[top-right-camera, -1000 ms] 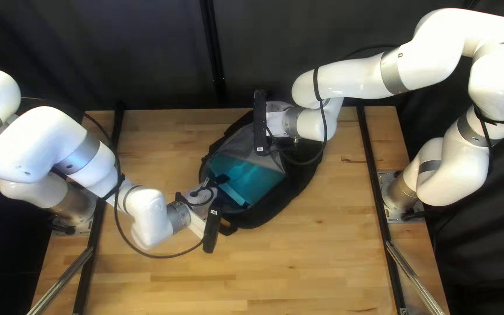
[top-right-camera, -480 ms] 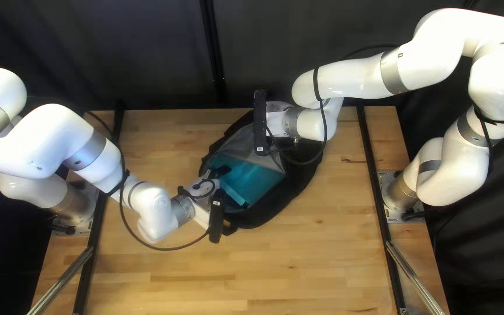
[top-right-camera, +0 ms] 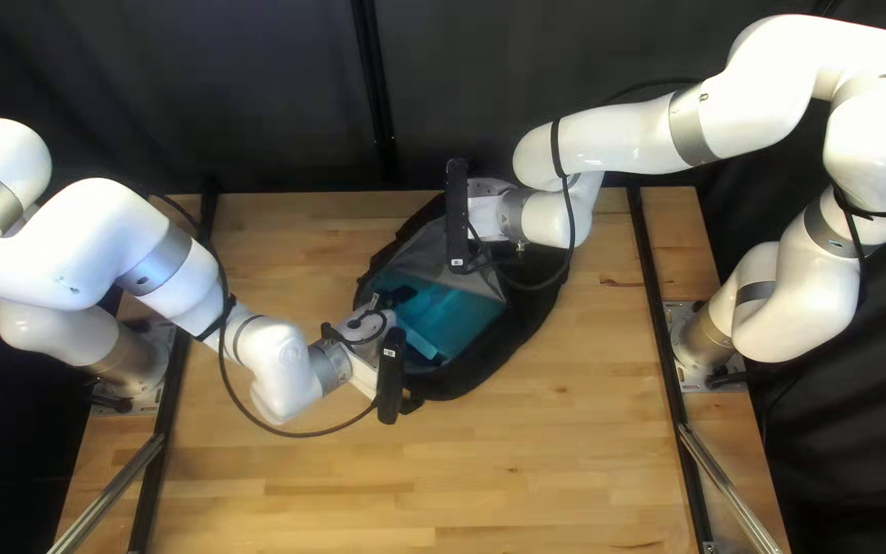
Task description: Remove a lunch box from a kids backpack
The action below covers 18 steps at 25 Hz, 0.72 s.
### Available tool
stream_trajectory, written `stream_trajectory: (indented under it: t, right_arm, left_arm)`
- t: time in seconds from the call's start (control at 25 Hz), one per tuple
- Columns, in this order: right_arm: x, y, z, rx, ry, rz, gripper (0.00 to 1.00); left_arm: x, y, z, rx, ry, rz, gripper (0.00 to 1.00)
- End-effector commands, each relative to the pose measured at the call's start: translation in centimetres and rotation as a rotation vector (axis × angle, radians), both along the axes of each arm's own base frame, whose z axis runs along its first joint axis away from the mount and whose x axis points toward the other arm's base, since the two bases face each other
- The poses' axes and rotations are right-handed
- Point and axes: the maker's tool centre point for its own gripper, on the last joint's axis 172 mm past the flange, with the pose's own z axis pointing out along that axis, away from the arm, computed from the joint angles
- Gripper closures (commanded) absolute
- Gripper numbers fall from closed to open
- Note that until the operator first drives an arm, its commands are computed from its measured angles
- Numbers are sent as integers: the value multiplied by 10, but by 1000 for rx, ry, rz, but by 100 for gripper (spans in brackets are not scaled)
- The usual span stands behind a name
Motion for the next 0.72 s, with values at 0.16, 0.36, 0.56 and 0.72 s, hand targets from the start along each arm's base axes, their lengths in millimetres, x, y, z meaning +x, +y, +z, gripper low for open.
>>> stream_trajectory:
  t: [0.16, 0.36, 0.56, 0.72]
  right_arm:
    - [0, 0, 0, 0, 0, 0, 0]
    - [0, 0, 0, 0, 0, 0, 0]
    - [0, 0, 0, 0, 0, 0, 0]
    - [0, 0, 0, 0, 0, 0, 0]
  left_arm:
    - [2, -3, -1, 4, -1, -6, 0]
    - [2, -6, -13, -4, 7, -10, 7]
    - [1, -17, -16, -7, 10, -13, 88]
    - [1, -19, -16, -4, 12, -14, 97]
